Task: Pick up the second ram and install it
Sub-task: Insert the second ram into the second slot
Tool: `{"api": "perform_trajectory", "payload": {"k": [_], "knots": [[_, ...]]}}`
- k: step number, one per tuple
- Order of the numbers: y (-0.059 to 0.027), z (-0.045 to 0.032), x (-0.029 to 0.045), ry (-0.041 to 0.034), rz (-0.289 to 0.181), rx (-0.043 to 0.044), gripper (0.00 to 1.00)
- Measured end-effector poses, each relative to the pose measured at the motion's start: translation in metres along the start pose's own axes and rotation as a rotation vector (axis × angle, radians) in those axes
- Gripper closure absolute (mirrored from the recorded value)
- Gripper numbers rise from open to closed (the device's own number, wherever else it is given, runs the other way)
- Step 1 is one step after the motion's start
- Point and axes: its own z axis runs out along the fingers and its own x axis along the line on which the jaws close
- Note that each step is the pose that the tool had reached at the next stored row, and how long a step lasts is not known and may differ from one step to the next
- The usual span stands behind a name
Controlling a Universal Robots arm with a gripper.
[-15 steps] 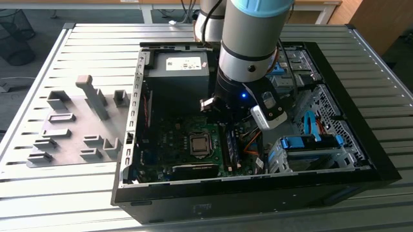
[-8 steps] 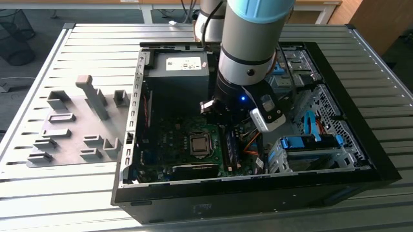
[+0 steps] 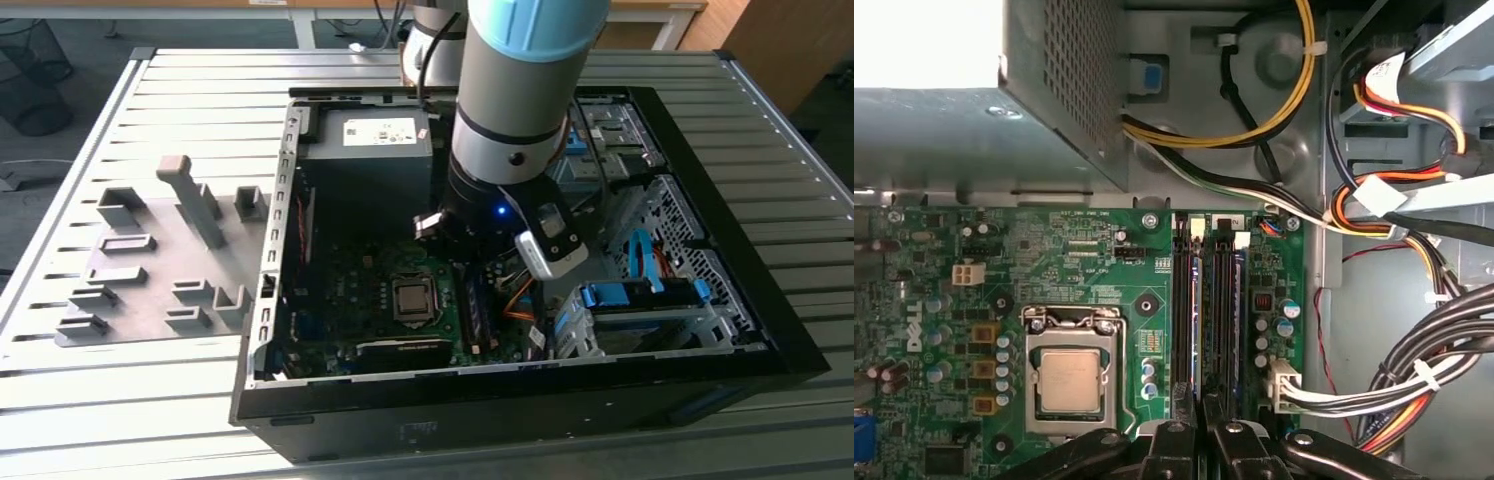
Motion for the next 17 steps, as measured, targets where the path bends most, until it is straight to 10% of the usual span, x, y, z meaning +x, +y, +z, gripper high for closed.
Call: {"api": "perform_trajectory", "payload": {"k": [17], "knots": [[0.0005,0.0095,-0.0002,0.0001,0.002,-0.0044,0.86]]}}
